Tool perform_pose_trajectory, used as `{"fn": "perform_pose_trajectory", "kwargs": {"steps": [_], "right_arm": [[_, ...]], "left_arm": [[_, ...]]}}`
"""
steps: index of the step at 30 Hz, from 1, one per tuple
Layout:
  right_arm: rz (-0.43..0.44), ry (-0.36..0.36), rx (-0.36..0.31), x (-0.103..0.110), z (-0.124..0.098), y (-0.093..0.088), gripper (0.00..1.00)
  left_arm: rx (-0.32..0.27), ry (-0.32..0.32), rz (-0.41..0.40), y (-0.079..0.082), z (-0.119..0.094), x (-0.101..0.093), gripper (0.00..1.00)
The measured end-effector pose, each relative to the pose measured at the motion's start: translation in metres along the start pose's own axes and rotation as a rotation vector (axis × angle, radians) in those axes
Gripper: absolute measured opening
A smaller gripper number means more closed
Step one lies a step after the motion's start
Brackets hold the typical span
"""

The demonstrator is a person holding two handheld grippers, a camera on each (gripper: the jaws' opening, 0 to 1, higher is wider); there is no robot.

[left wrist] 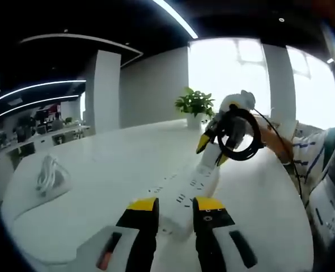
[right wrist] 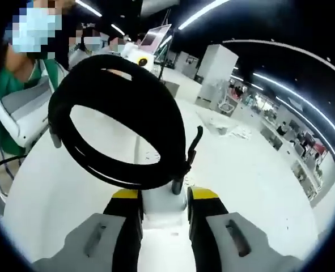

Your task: Straighten the power strip on the desk, plug the charger into it

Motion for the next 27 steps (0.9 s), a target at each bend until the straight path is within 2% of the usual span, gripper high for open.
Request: {"fn": "perform_pose_trajectory", "kwargs": {"steps": [6, 8, 15, 19, 23, 27], "right_arm": [[0.046, -0.029, -0.064, -0.002, -0.002, -0.002, 0.34], [0.061, -0.05, -0.077, -0.005, -0.002, -0.002, 0.38], [0.092, -0.08, -0.093, -0.006, -0.005, -0.002, 0.39], [0.123, -0.108, -0.093, -0.01, -0.008, -0.003, 0.44], [0.153, -0.109, -0.104, -0.009, -0.012, -0.004, 0.43], [0.249, -0.095, -0.123, -0.009, -0.017, -0.008, 0.43]], "left_arm": [[0.007, 0.01, -0.003, -0.003, 0.001, 0.003, 0.23], [0.01, 0.016, 0.0, -0.003, 0.001, 0.004, 0.23], [0.01, 0.023, 0.011, -0.003, 0.0, 0.004, 0.23], [0.009, 0.02, 0.016, -0.002, 0.0, 0.004, 0.24], [0.025, 0.035, 0.04, -0.004, -0.002, 0.008, 0.28], [0.019, 0.033, 0.032, -0.002, -0.004, 0.011, 0.28]]}}
Point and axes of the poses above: the point that each gripper's makers call its tool centre point, and the gripper's own axes: z roughly forward along the fingers, x roughly to its left, y roughly out of its top, the point moved 3 cm from there along -z, roughly backward along the fingers
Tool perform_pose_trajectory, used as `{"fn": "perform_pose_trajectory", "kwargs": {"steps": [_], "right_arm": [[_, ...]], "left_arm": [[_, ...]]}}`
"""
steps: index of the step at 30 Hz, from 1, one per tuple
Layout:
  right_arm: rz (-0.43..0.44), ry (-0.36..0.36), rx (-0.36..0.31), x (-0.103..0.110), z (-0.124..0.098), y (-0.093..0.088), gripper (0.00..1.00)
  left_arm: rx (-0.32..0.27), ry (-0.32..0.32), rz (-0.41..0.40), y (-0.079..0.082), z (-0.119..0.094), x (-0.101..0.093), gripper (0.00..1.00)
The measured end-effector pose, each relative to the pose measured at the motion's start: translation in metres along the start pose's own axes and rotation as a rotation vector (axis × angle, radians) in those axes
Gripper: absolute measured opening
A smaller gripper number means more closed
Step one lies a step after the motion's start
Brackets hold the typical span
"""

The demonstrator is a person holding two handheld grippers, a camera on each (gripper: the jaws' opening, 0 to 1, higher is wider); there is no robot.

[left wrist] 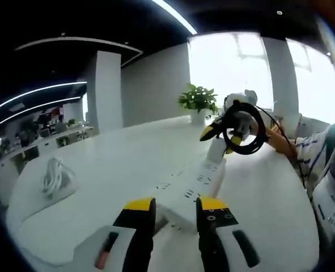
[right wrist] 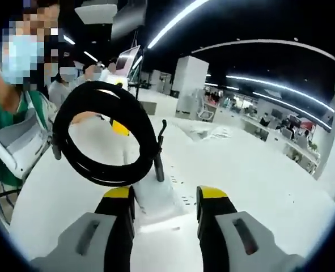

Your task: Straighten the power strip on the desk, plug the charger into it

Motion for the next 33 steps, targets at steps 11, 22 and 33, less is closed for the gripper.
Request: {"fn": "perform_pose_trajectory", "kwargs": {"steps": [11, 22, 33], "right_arm": [[0.034, -0.015, 0.01, -0.002, -0.014, -0.005, 0.42], [0.078, -0.027, 0.066, -0.005, -0.021, -0.019, 0.41], [0.134, -0.006, 0.145, -0.003, -0.016, -0.036, 0.42]], "left_arm": [[0.001, 0.02, -0.013, 0.0, 0.0, 0.006, 0.29], [-0.093, 0.077, -0.147, 0.015, -0.005, 0.016, 0.26], [0.007, 0.271, 0.075, 0.007, -0.001, 0.02, 0.23]]}}
Point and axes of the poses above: the point that each gripper's makers call its tool centre point, and the gripper's own axes: z roughly forward along the fingers, x roughly to its left, y roughly out of its top, the point moved 3 cm from there along -z, roughly backward along the fingers
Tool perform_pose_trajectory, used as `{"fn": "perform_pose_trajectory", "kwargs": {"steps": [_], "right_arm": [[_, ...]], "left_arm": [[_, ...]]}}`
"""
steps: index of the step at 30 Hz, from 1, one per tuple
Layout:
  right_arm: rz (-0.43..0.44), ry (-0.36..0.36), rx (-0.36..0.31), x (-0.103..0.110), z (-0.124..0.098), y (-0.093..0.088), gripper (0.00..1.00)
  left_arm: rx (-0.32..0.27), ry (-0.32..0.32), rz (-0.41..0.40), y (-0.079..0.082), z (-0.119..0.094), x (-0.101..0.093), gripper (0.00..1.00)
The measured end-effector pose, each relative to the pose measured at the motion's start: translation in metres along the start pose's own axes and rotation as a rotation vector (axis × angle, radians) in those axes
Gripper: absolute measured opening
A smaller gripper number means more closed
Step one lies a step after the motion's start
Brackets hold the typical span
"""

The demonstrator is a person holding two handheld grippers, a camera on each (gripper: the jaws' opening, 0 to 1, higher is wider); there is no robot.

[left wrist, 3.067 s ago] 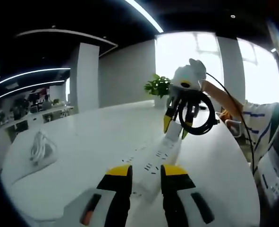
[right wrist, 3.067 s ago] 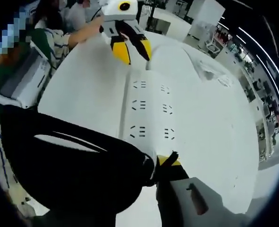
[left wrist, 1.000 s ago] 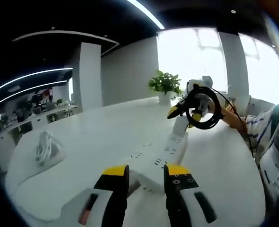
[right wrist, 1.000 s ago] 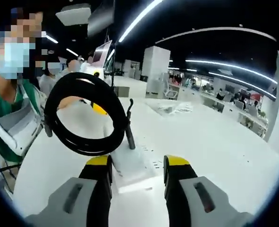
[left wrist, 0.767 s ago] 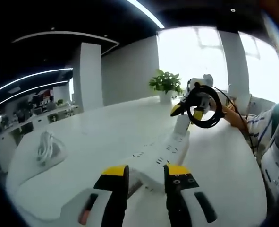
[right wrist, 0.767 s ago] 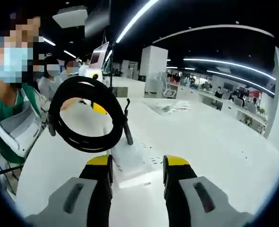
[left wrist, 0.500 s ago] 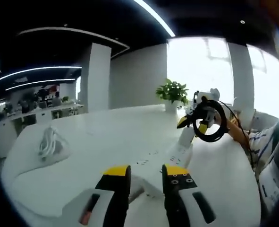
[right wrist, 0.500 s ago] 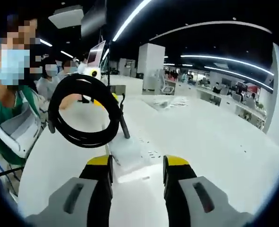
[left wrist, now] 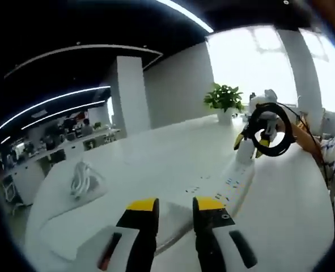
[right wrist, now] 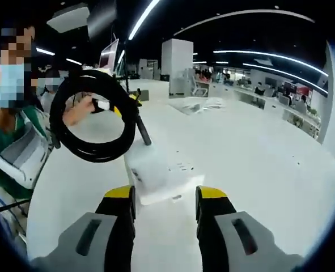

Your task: Straighten the power strip on the desk, plug the charger into it

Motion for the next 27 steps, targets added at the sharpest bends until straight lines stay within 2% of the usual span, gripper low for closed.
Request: {"fn": "perform_pose_trajectory", "kwargs": {"steps": [5, 6, 8, 9, 20, 24, 27], "right_arm": [[0.005, 0.011, 0.025, 0.003, 0.006, -0.005, 0.42], [0.005, 0.013, 0.028, 0.004, 0.007, -0.005, 0.42], [0.005, 0.02, 0.036, 0.005, 0.01, -0.006, 0.42], [0.006, 0.02, 0.037, 0.005, 0.011, -0.006, 0.42], [0.009, 0.019, 0.047, 0.008, 0.021, -0.008, 0.42], [0.028, 0.01, 0.045, 0.006, 0.023, -0.008, 0.42], [0.037, 0.006, 0.046, 0.006, 0.024, -0.009, 0.43]], "left_arm": [[0.006, 0.058, 0.053, 0.002, -0.002, 0.001, 0.19], [0.005, 0.085, 0.071, 0.003, -0.003, 0.004, 0.19], [0.009, 0.167, 0.164, 0.006, -0.007, 0.011, 0.19], [0.007, 0.182, 0.184, 0.008, -0.007, 0.012, 0.19], [0.004, 0.161, 0.19, 0.01, -0.007, 0.01, 0.19], [0.036, 0.146, 0.199, 0.004, -0.003, 0.007, 0.19], [0.073, 0.09, 0.158, -0.004, 0.0, 0.003, 0.19]]}}
Point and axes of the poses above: the point that each gripper's makers call its tool centre point, and the gripper's own axes: z roughly forward along the fingers, x roughly to its left, y roughly out of its top, the point moved 3 cm from there along -z, roughly backward along the fingers
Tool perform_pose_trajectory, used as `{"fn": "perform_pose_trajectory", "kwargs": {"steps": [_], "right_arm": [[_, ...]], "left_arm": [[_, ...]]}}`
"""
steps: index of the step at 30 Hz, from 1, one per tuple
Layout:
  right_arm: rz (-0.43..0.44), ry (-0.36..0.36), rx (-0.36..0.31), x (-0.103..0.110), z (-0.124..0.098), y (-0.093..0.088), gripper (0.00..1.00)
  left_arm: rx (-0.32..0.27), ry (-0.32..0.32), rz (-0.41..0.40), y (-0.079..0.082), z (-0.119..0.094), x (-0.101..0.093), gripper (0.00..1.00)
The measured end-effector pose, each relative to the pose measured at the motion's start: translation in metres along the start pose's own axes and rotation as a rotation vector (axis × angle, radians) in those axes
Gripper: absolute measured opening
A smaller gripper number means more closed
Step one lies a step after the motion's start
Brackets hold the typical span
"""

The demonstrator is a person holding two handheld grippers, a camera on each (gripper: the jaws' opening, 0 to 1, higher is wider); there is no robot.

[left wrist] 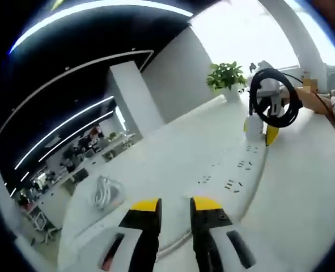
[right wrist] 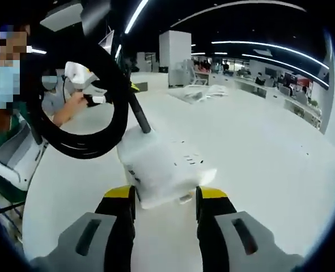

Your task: Straighten the power strip on the desk, plug the charger into it

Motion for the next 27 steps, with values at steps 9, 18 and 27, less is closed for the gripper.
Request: {"fn": "perform_pose_trajectory", "kwargs": {"steps": [9, 18, 27], "right_arm": [[-0.001, -0.007, 0.007, 0.001, 0.002, -0.001, 0.43], [0.0, -0.009, 0.016, 0.0, 0.003, -0.003, 0.44], [0.002, -0.014, 0.024, 0.0, 0.004, -0.003, 0.44]], "left_arm": [[0.031, -0.122, -0.086, -0.014, 0.007, -0.014, 0.18], [0.03, -0.15, -0.102, -0.022, 0.009, -0.013, 0.18], [0.067, -0.141, -0.047, -0.029, 0.014, -0.019, 0.18]]}}
Point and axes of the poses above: the point that each gripper's makers call its tool centre point, and the gripper's own axes: z roughly forward along the fingers, x roughly to its left, y roughly out of its top, the point moved 3 cm from there along -z, roughly backward along the fingers
